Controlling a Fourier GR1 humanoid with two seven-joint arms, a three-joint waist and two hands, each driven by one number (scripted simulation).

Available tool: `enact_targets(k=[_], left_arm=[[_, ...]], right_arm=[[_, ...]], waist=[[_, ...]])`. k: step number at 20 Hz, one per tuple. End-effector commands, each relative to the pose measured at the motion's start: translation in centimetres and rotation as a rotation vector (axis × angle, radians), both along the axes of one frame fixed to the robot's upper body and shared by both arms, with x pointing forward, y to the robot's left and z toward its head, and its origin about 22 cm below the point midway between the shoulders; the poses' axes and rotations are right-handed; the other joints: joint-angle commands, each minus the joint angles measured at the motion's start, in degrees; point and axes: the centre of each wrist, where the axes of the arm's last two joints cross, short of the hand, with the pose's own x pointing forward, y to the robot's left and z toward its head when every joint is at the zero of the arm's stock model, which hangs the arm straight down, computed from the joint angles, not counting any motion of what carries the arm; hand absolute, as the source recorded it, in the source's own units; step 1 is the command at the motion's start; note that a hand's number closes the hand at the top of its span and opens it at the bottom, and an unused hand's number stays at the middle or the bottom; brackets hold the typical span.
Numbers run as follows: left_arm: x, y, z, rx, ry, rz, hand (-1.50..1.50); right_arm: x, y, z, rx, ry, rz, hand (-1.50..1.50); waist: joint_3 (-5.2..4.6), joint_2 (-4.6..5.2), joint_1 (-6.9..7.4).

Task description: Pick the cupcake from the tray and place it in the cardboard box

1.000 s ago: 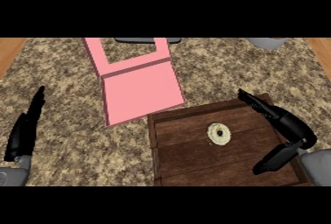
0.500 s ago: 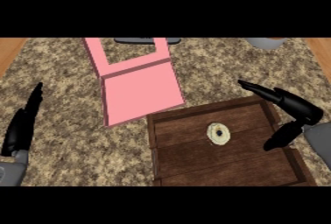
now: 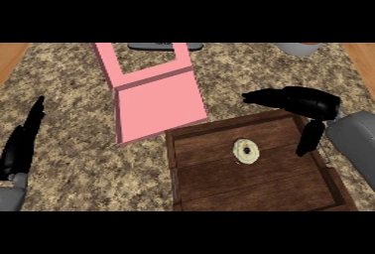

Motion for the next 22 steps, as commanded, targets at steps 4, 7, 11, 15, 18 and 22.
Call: enact_targets(k=[4, 7, 11, 15, 18, 22], left_arm=[[-1.9, 1.2, -1.2, -0.002, 0.0, 0.004, 0.0], [-0.5, 1.1, 0.0, -0.001, 0.006, 0.013, 0.0], [-0.6, 1.5, -1.2, -0.001, 0.017, 0.018, 0.0], [-0.8, 0.6, 0.2, 0.006, -0.001, 0.01, 0.0], [1.0, 2.4, 0.6, -0.007, 0.008, 0.012, 0.0], [-0.7, 1.1, -1.3, -0.007, 0.008, 0.022, 0.0]], right_arm=[[0.8, 4.0, -0.3, -0.167, 0.077, 0.057, -1.5], [0.1, 6.2, -0.8, -0.211, 0.028, 0.062, -1.5], [0.3, 7.1, -0.3, -0.205, 0.023, 0.06, -1.5], [-0.9, 7.5, -2.2, -0.208, 0.027, 0.066, -1.5], [-0.4, 7.5, -1.5, -0.226, 0.031, 0.073, -1.5], [-1.3, 8.7, -2.3, -0.195, 0.058, 0.106, -1.5]], waist=[[0.0, -0.08, -0.55], [0.02, -0.13, -0.88], [0.01, -0.13, -1.05], [0.02, -0.17, -1.07], [0.01, -0.1, -1.25], [0.01, -0.13, -1.12]])
